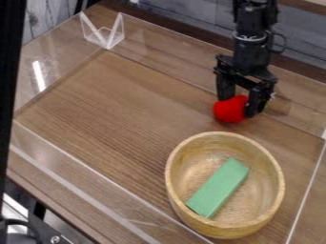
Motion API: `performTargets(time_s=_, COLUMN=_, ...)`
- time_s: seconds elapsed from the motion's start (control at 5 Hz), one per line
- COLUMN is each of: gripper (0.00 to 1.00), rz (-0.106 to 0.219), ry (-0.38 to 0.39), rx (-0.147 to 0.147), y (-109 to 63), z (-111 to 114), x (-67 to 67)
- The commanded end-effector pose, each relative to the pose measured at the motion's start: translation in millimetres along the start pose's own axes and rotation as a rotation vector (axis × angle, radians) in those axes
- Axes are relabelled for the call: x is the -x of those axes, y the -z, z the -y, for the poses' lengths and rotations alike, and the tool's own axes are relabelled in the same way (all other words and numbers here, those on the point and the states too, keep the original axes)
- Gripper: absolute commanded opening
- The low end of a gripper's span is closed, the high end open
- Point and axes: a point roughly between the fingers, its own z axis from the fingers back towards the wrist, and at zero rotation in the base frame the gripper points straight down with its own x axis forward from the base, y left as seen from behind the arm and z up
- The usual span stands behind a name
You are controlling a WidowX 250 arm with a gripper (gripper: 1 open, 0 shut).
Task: Move the red object to the right side of the table
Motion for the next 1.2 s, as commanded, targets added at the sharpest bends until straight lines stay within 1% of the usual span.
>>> performTargets(time_s=0.0, gripper=1.00, rz=0.055, ry=0.007, rx=-0.014, y=-20.1, z=2.3, x=-5.2)
performTargets(time_s=1.0, gripper=1.00, rz=0.077, ry=-0.022, rx=-0.022, y=-27.0, z=-0.7, x=-2.7)
